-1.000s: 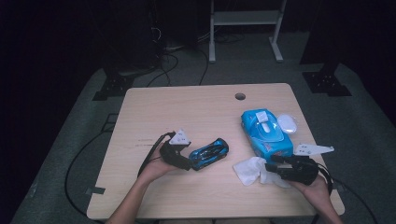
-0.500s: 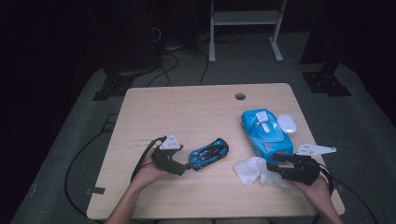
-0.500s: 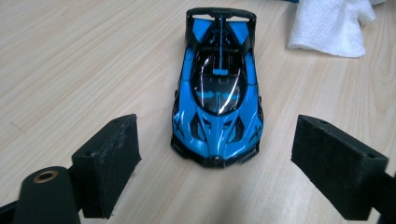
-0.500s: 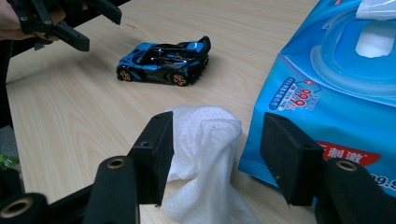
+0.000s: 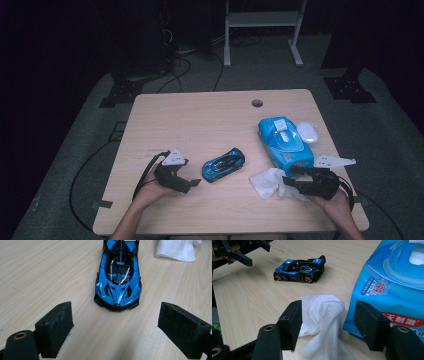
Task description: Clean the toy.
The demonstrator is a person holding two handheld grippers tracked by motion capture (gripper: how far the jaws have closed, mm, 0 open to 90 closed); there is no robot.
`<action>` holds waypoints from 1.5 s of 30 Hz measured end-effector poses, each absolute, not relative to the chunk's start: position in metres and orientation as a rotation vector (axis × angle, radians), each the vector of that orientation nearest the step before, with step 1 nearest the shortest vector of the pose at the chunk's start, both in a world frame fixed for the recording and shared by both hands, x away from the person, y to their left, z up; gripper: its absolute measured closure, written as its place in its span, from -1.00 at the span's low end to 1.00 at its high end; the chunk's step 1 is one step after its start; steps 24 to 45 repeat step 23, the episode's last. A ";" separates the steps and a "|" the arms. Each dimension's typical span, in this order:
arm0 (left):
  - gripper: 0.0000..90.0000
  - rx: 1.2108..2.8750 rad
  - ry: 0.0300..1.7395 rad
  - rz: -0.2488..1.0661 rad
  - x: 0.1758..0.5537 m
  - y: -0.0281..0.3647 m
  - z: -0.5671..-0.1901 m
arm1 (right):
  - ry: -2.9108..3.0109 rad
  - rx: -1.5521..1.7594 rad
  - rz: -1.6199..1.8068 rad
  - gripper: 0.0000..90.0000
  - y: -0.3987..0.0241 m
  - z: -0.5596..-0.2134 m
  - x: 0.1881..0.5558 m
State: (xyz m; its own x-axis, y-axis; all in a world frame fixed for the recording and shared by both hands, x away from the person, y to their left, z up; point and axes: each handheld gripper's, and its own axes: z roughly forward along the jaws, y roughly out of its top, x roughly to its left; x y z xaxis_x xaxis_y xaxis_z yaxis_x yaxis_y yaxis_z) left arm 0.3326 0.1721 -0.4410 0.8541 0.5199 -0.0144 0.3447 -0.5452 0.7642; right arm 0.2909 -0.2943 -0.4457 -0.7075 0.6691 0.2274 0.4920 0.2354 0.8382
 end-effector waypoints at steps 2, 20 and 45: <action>-0.74 2.196 0.635 0.271 0.330 0.174 -0.442 | 2.321 1.101 1.465 -0.16 -0.294 -0.446 0.291; -0.76 2.108 0.752 0.298 0.324 0.202 -0.451 | 2.279 1.121 1.479 -0.18 -0.298 -0.450 0.287; -0.76 2.091 0.773 0.309 0.325 0.202 -0.452 | 2.263 1.116 1.478 -0.19 -0.299 -0.450 0.286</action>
